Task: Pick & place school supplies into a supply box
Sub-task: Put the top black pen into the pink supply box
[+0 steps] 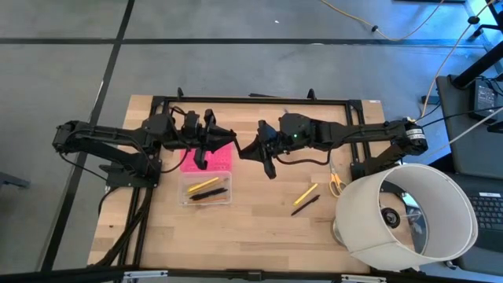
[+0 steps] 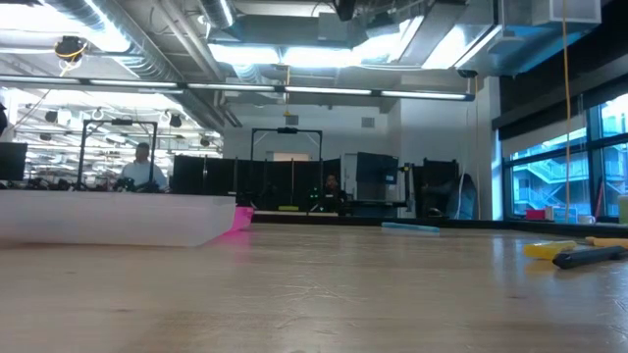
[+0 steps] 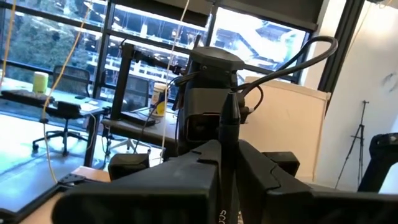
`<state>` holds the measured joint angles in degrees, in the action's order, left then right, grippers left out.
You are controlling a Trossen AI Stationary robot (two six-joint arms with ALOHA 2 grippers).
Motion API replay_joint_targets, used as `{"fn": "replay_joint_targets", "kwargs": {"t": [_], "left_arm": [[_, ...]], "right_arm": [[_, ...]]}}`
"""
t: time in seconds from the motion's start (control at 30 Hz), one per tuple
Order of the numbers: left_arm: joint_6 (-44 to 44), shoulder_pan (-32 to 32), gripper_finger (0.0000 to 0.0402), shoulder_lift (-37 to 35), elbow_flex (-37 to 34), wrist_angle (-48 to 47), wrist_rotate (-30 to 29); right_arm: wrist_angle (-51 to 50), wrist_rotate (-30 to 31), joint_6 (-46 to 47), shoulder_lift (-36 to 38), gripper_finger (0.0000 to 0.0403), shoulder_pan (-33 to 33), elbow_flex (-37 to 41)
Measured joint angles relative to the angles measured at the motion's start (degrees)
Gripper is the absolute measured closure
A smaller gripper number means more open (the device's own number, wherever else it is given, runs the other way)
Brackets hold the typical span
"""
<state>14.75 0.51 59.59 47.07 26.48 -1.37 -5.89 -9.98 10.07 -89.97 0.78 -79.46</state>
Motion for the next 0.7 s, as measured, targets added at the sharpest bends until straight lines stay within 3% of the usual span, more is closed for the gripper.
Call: {"fn": "replay_joint_targets", "kwargs": {"t": [0.17,0.3,0.53,0.7], "left_arm": [[-0.53,0.00,0.0383,0.00,0.00,-0.02,0.01],[-0.52,0.02,0.0384,0.00,0.00,-0.38,-0.15],[-0.55,0.11,0.0384,-0.02,0.00,-5.14,1.38],[1.10,0.11,0.0384,-0.04,0.02,-16.13,1.43]], "right_arm": [[-0.12,0.04,-2.58,0.00,0.0342,-0.02,0.00],[-1.11,-0.17,-3.29,0.00,0.0309,-0.39,0.00],[-13.45,0.11,-4.72,0.00,0.0223,-4.45,0.00],[-23.58,4.68,-5.11,0.00,0.0194,-8.48,0.00]]}}
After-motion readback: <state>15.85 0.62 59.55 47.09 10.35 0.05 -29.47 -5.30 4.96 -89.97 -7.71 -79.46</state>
